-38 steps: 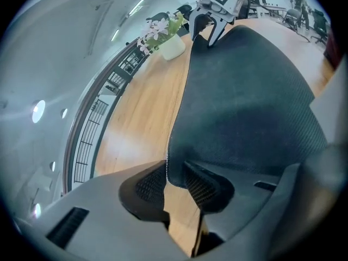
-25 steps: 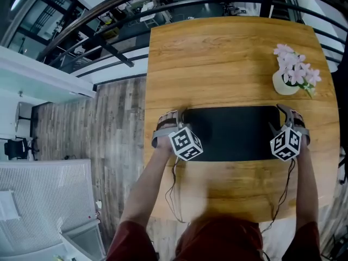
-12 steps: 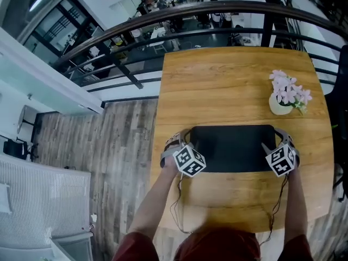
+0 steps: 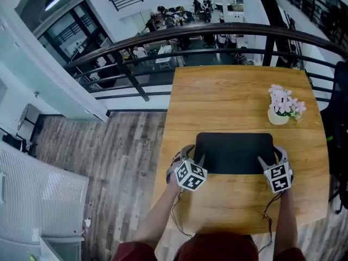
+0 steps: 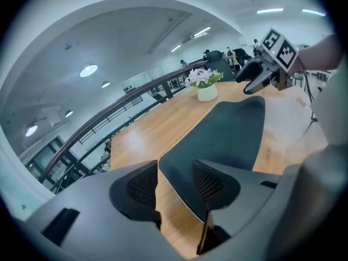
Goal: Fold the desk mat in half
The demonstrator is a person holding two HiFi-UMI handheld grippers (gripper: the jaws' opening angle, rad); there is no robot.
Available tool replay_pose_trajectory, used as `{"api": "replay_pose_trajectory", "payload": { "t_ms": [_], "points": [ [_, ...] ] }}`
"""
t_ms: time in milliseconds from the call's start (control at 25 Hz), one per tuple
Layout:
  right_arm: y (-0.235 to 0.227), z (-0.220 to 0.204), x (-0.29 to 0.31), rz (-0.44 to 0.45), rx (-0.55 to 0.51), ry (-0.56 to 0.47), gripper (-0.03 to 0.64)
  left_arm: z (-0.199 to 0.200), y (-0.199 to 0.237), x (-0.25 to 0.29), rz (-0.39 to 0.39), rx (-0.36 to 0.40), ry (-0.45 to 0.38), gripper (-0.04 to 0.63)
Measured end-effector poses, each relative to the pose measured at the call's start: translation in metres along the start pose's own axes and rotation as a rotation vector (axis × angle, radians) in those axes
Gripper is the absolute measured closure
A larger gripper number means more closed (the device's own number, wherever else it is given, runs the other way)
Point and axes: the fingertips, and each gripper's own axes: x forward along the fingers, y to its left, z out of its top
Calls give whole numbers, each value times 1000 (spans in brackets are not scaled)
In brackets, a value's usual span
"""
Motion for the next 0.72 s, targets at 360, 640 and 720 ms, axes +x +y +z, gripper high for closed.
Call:
{"api": "replay_pose_trajectory", "payload": {
  "t_ms": [360,640,720],
  "points": [
    [42,18,-66,-62,81,-113,327,-4,-22,-76,17,-198,-161,377],
    [72,41,-116,-107,142,-225,327,-6,-22,-137,72,-312,-291,382],
    [82,45,-128,-113,135,-238,328,-5,-24,-152,83,-340,-325,385]
  ]
}}
